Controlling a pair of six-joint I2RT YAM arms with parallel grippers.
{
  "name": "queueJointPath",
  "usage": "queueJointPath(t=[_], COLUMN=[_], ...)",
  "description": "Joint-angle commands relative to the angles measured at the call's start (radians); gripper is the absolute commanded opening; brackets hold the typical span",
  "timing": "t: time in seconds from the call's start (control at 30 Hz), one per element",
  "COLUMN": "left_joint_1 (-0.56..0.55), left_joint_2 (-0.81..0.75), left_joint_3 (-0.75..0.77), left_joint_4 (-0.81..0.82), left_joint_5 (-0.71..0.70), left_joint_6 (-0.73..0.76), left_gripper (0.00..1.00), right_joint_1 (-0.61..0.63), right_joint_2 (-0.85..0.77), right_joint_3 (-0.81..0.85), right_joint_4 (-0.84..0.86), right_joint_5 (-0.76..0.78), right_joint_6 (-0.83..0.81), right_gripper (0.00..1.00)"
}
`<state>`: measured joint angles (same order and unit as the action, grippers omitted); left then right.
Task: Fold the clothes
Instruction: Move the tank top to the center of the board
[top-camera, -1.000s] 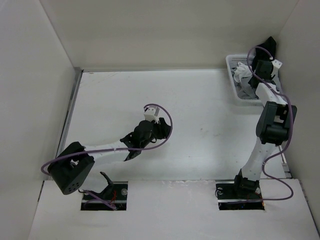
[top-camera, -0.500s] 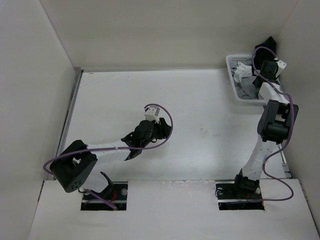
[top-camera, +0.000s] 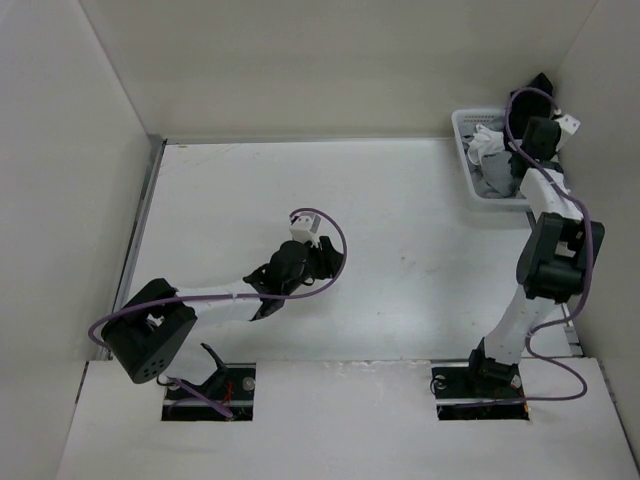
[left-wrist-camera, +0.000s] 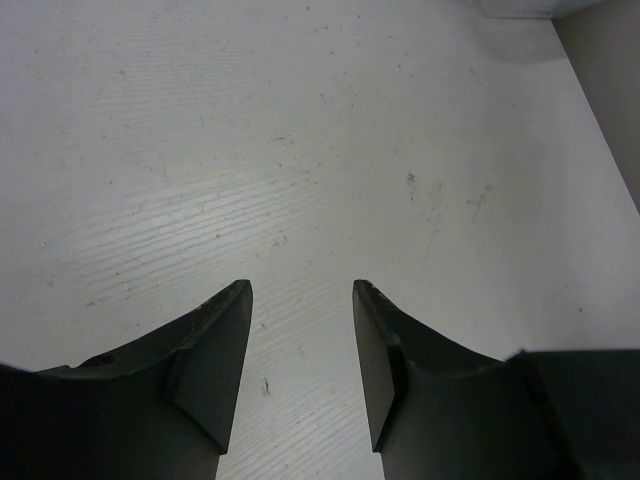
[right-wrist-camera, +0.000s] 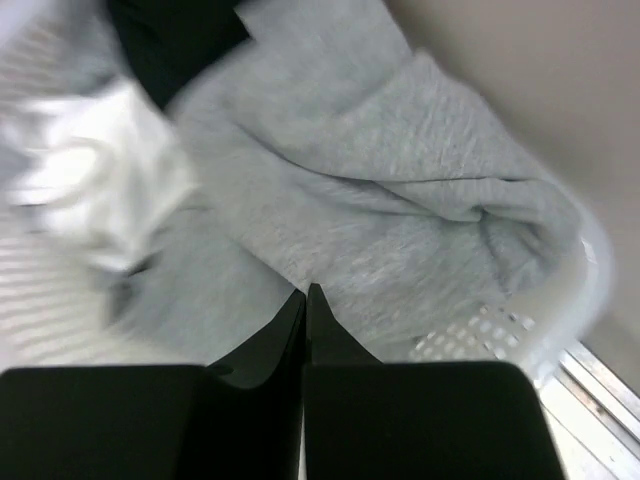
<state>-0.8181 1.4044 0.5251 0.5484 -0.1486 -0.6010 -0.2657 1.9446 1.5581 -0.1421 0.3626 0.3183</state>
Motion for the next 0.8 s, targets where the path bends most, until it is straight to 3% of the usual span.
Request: queueJointPath(t=[0.0, 0.2, 0.3, 0.43, 0.63, 0.7, 0.77], left_joint_1=[0.009, 0.052, 0.105, 0.182, 0.308, 0.360, 0.389], left_joint_2=[-0.012, -0.120, -0.215, -0.382, -0.625, -0.665, -0.670], left_joint_3=[0.018, 0.029, 0.021, -0.023, -0.108, -0.125, -0.142], left_joint_4=[0.050, -0.028, -0.096, -0.188, -0.344, -0.418, -0.464], left_joint_5=[0.003, -0.022, -0.028, -0.046, -0.108, -0.089, -0.053], left_joint_6=[-0.011, -0.029, -0.063, -0.121, -0.181, -0.191, -0.194], left_gripper=[0.43, 0.43, 0.43, 0.45, 0.50, 0.51, 0.52], right_joint_1=[0.107, 0.370, 0.542, 0.771, 1.048, 1.142, 1.203], right_joint_2=[-0.298, -0.467, -0.551, -0.718, -0.874, -0.875, -0.888], right_joint_3=[0.045, 0.278, 0.263, -0.037, -0.611, -0.765, -0.866], right_joint_4=[0.185, 0.060, -0.026, 0.016, 0.159, 0.193, 0.162], right_joint_5=[-0.016, -0.119, -0.152, -0.154, -0.189, -0.212, -0.195], right_joint_6=[0.012, -0.129, -0.223, -0.204, 0.088, 0.143, 0.194], right_gripper=[0.00, 0.01, 0.03, 0.03, 0.06, 0.12, 0.28])
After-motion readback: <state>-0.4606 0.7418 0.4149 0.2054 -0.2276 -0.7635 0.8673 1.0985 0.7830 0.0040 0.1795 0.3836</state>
